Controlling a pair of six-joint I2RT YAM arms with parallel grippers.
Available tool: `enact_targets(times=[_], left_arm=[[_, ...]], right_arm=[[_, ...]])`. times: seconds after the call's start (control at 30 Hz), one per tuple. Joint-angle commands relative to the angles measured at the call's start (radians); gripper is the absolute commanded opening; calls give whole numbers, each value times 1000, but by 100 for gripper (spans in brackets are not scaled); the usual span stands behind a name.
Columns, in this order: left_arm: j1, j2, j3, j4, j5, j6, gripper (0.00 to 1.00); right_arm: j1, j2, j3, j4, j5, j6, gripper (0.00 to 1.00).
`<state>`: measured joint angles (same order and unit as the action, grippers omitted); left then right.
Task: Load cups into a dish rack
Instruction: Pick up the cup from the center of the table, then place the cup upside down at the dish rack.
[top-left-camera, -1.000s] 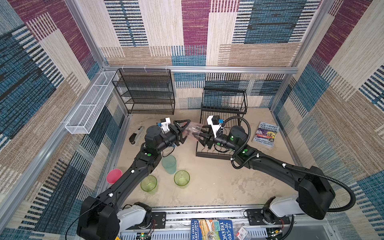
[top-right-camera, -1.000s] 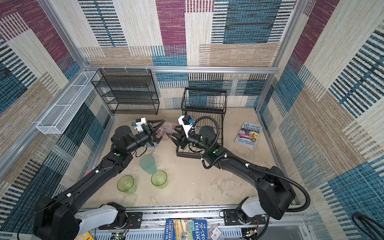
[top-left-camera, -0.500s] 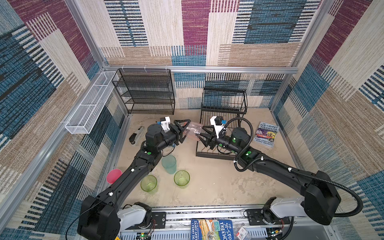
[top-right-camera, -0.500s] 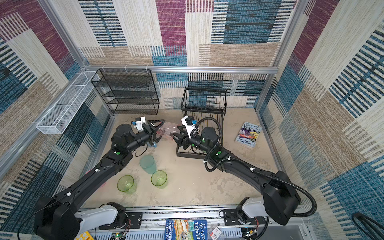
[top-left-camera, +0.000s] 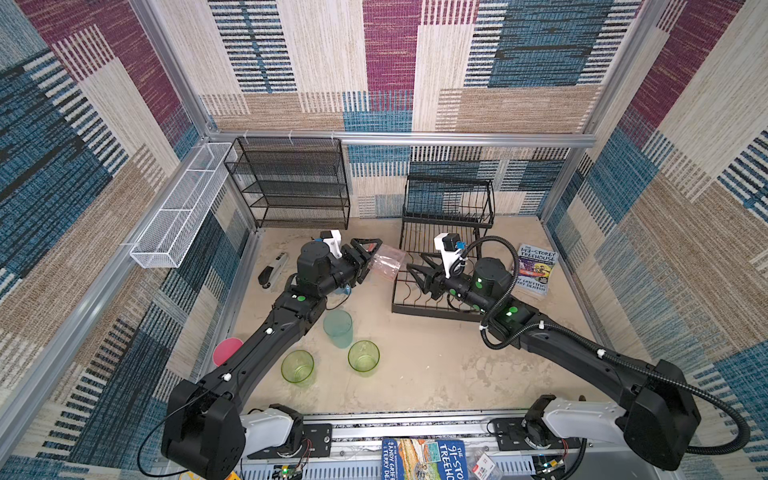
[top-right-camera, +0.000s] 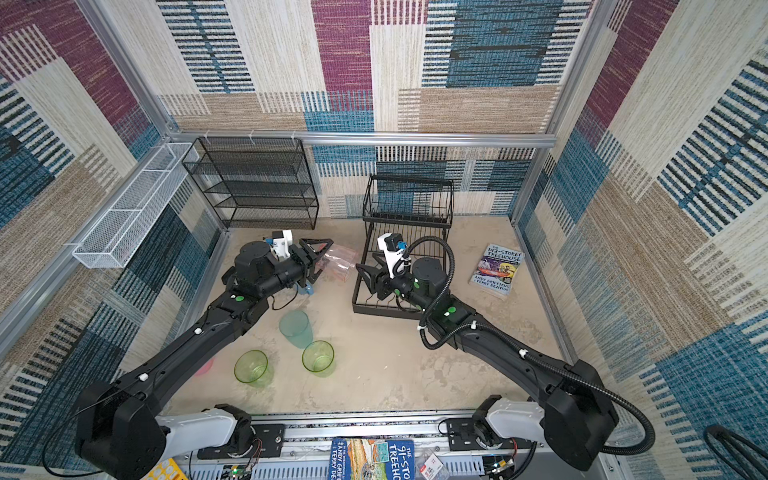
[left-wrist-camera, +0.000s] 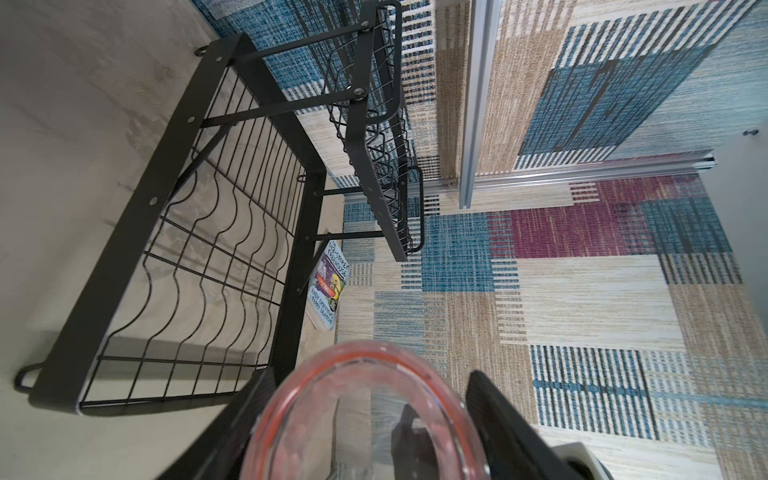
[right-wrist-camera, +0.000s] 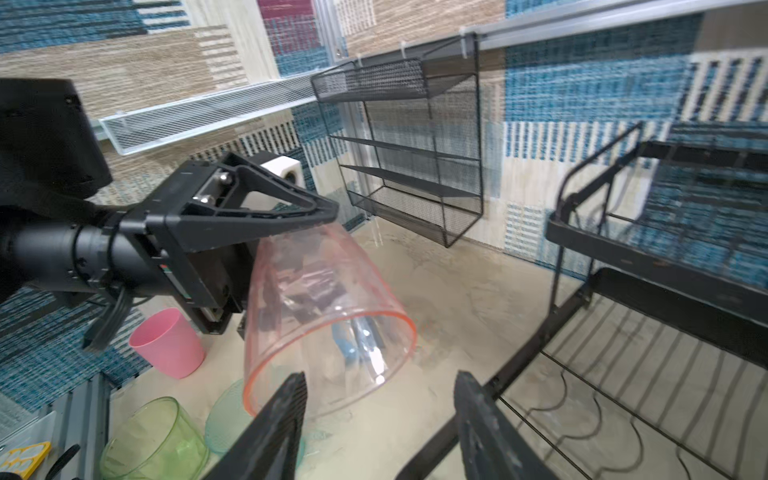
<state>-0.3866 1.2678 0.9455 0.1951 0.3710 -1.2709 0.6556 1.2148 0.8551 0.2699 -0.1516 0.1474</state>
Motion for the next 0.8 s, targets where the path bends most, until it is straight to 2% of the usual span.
enact_targets(times=[0.0,0.2,0.5,0.77], left_arm=[[-3,15,12,-24,-41,126,57],[-44,58,19,-10,-125,307,56],[-206,147,58,31,-266,611,55],[-338,233,48,82,-437,852,55]], right_arm=[[-35,-50,-26,-82,59,52,60],[-137,-114,-43,-200,108,114,60],[-282,-180,-84,-264,74,144,60],[-342,-222,-124,-252,34,136,60]])
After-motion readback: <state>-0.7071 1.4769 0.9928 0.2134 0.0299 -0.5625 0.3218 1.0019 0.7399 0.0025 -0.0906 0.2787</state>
